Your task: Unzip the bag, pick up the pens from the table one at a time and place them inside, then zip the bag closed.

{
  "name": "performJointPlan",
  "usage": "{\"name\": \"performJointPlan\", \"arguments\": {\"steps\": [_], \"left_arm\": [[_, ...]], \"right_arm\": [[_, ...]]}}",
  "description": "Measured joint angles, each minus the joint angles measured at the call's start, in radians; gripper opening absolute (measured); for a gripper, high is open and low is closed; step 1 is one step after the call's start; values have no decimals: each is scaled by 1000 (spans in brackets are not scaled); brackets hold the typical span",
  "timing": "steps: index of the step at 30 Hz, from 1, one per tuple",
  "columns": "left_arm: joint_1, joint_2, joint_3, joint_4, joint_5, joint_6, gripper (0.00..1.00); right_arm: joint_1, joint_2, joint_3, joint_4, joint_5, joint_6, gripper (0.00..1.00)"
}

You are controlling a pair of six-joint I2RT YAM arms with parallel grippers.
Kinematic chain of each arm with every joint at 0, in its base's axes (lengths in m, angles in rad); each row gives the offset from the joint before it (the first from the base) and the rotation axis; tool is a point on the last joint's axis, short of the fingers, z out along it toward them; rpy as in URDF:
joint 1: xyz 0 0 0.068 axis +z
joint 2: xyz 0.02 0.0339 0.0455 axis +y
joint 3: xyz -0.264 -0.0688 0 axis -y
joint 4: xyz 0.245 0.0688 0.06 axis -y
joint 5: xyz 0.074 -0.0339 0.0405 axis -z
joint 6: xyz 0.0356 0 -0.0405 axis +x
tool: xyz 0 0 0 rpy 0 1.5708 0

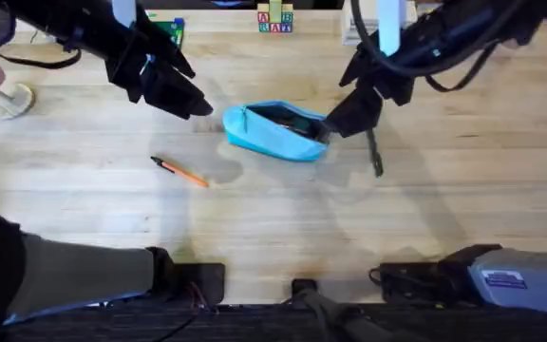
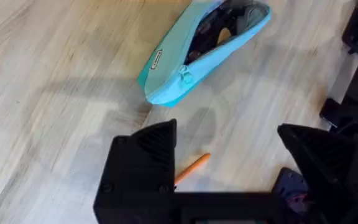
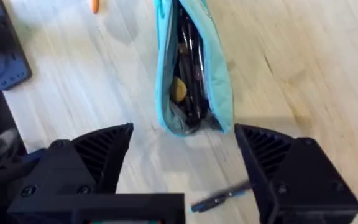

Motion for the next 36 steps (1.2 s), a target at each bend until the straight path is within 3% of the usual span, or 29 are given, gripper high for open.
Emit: {"name": "performJointPlan", "arguments": {"steps": [23,36], "left_arm": [[0,0,0,0,0,0,996],[0,0,0,0,0,0,995]], "right_arm": [[0,-241,0,-150,222,162,997],[0,-272,0,-255,506,508,997]]}}
